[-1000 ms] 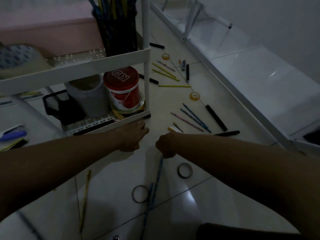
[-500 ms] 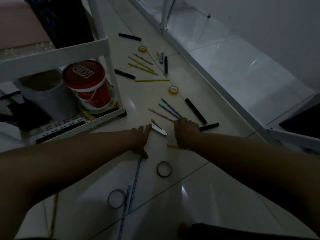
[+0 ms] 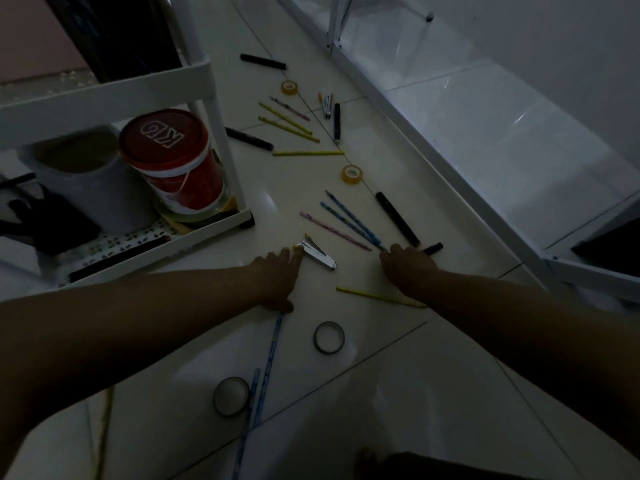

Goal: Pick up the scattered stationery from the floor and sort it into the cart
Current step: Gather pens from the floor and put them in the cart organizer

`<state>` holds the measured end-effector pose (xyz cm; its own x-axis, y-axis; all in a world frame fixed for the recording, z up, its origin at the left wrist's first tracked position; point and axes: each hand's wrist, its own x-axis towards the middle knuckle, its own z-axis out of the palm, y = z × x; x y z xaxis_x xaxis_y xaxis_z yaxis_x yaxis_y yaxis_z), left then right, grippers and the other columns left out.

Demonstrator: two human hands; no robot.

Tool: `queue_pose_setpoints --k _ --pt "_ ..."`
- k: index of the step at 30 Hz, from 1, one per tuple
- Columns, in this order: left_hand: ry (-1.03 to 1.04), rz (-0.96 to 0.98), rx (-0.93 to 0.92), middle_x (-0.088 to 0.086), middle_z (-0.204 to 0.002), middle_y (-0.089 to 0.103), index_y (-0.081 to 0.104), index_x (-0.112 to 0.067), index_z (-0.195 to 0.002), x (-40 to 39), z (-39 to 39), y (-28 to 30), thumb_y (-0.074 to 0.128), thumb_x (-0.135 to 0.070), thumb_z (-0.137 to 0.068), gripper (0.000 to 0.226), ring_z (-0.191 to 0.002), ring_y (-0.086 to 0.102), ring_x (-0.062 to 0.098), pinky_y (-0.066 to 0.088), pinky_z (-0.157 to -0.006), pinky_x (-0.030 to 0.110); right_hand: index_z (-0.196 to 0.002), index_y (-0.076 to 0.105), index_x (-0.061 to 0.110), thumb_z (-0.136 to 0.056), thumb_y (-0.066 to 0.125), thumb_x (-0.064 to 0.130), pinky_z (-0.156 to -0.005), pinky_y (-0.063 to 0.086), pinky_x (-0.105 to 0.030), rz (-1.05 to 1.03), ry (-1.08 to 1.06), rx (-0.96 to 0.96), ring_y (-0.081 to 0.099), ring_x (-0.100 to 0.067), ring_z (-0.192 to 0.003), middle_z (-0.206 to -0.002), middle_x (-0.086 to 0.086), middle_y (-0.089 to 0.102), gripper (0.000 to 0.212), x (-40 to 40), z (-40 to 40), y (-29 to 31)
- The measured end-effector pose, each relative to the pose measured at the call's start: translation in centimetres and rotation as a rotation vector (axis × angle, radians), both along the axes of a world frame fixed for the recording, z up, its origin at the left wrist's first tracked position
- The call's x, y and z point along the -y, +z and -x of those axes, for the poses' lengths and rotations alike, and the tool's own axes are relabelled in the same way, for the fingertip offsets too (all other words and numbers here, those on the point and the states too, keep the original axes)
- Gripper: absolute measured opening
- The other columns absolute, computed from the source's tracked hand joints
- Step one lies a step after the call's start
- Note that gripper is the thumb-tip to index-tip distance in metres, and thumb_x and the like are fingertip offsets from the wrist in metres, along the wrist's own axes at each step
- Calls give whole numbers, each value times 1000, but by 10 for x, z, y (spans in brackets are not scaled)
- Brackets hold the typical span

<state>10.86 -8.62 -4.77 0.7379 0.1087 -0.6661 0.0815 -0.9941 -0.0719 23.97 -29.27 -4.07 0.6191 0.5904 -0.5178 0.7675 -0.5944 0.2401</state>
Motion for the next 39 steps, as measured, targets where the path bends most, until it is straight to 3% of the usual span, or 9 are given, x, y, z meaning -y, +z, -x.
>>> queue_pose_setpoints --k 7,12,15,19,25,28,33,37,39 --pt "-11 27 86 19 -158 5 -13 -6 -150 -18 5 18 54 -52 -90 101 -138 28 36 31 -110 47 -137 34 6 -101 40 18 -66 41 -35 -282 -95 2 57 -31 -96 -122 -16 49 39 -46 11 29" --pt "-2 220 352 13 -142 35 26 -10 -145 -34 21 35 42 -53 -95 68 -122 43 32 38 -100 43 -108 45 7 -94 51 14 -58 38 -29 -656 -293 -248 50 -18 -72 -114 -16 60 17 -99 36 48" --pt "127 351 414 9 -120 52 45 -15 -124 -52 39 42 45 -53 -93 49 -104 54 28 46 -89 43 -99 53 3 -94 52 13 -63 50 -34 -837 -550 -501 62 -26 -79 -103 -18 63 11 -133 65 58" --pt "258 461 500 3 -90 54 46 -13 -102 -85 75 49 43 -33 -94 21 -78 54 23 42 -67 32 -90 56 5 -94 50 7 -55 39 -28 -919 -900 -869 58 -30 -72 -85 -20 63 8 -177 98 72" --pt "399 280 445 17 -113 59 40 -9 -124 -140 123 57 40 -24 -98 30 -92 57 31 46 -73 35 -116 56 11 -100 44 39 -51 38 -21 -739 -760 -862 58 -17 -60 -87 -7 64 34 -233 136 75" --pt "347 125 396 17 -122 56 36 -8 -134 -153 131 69 42 -25 -97 41 -102 57 31 44 -77 35 -116 50 8 -103 35 35 -40 42 -18 -799 -631 -782 56 -19 -63 -93 -14 59 33 -252 153 63" --pt "133 -199 186 6 -112 62 59 -17 -116 -159 111 104 47 -31 -94 29 -99 58 24 49 -86 34 -118 54 0 -102 39 21 -62 54 -36 -690 -317 -687 65 -30 -81 -99 -16 64 31 -255 165 54" --pt "291 -232 82 5 -102 58 59 -13 -107 -153 100 122 53 -17 -92 17 -91 56 22 50 -90 35 -118 50 6 -104 31 26 -52 45 -28 -703 -256 -773 55 -18 -64 -82 -5 55 32 -261 155 78" --pt "432 -193 0 8 -91 50 55 -14 -106 -151 95 133 51 -35 -95 24 -85 46 21 46 -96 37 -117 54 3 -103 36 23 -61 50 -33 -719 -93 -792 51 -20 -68 -80 -4 51 31 -262 152 95"
